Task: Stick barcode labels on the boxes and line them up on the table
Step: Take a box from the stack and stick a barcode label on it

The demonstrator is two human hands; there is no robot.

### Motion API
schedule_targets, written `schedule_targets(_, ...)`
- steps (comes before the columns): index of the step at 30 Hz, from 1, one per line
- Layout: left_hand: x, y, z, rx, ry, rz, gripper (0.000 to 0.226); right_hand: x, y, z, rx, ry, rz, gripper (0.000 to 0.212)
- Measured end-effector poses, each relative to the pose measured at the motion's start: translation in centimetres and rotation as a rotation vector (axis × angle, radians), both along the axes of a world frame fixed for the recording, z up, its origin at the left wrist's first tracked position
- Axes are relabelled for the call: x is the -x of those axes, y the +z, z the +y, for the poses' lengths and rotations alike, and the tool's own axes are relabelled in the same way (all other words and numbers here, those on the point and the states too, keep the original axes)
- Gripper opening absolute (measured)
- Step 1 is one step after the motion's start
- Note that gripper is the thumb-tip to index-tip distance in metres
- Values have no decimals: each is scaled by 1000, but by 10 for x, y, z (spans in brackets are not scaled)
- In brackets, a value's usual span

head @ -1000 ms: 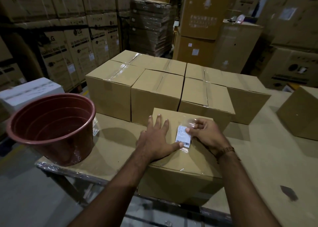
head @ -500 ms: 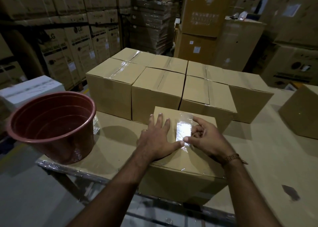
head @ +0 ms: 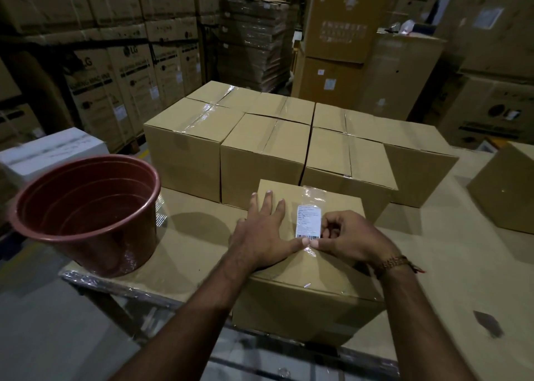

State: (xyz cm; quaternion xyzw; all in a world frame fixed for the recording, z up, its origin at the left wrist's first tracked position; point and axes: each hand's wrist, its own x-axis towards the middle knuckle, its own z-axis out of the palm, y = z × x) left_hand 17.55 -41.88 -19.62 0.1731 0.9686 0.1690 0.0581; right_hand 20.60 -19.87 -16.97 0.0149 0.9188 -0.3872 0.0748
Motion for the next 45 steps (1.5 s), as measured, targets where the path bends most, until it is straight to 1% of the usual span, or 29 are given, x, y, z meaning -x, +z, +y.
schedule_targets(5, 1, 3, -3, -56, -18, -71, 122, 0, 4, -3, -44, 22, 2, 14)
schedule_targets(8, 0, 4, -3, -62, -16, -79, 123, -1, 5, -3, -51, 4, -6, 8)
schedule_targets(12, -1, 5, -2, -60, -12, -82, 124, -5, 7, -2, 17, -1, -22, 16)
schedule_targets(20, 0, 4, -4, -55, -19, -73, 123, -7, 5, -1, 73, 4, -24, 8)
schedule_targets(24, -1, 4, -5, -68, -23, -77, 126, -7, 1, 1, 151, -17, -50, 5)
schedule_targets(27, -1, 4, -5, -64, -25, -81, 126, -7, 2, 1, 279, -40, -83, 16)
schedule_targets(31, 0, 4, -5, -60, -22, -80, 126, -7, 4, 2, 312, -45, -104, 23)
schedule_targets(41, 2, 1, -6, -70, -24, -71, 126, -8, 6, 0, 372, -81, -117, 26)
schedule_targets(45, 1, 3, -6, -71, -23, -84, 127, -8, 2, 0, 435, -130, -67, 24)
